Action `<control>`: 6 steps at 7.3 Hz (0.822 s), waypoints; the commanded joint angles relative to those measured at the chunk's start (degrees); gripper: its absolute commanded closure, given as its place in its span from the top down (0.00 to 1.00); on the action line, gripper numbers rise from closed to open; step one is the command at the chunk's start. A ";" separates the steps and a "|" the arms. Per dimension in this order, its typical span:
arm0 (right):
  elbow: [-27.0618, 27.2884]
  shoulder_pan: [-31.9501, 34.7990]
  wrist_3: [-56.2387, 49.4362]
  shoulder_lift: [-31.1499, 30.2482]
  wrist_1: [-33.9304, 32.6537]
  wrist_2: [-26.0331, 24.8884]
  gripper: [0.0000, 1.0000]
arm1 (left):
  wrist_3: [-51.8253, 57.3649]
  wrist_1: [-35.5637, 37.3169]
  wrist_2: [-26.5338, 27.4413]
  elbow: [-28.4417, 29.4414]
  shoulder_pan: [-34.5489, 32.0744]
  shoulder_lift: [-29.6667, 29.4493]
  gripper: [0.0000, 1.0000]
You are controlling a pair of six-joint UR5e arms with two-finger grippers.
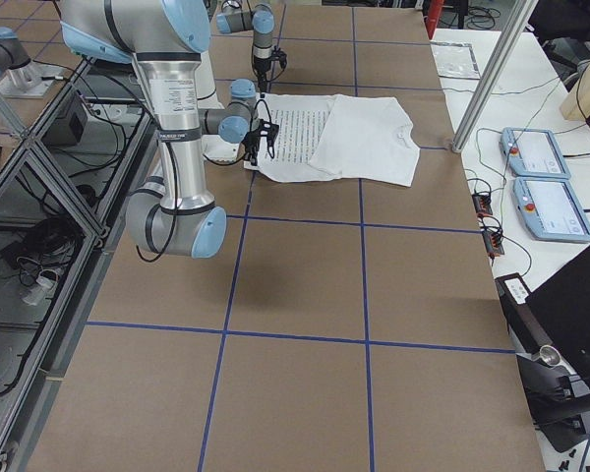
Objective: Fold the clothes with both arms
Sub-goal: 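Position both grippers at the hem corners nearest the robot and grasp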
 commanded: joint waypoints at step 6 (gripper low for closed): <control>0.25 0.70 -0.09 0.00 0.00 0.35 0.00 | 0.07 -0.97 0.01 2.32 0.25 0.21 0.55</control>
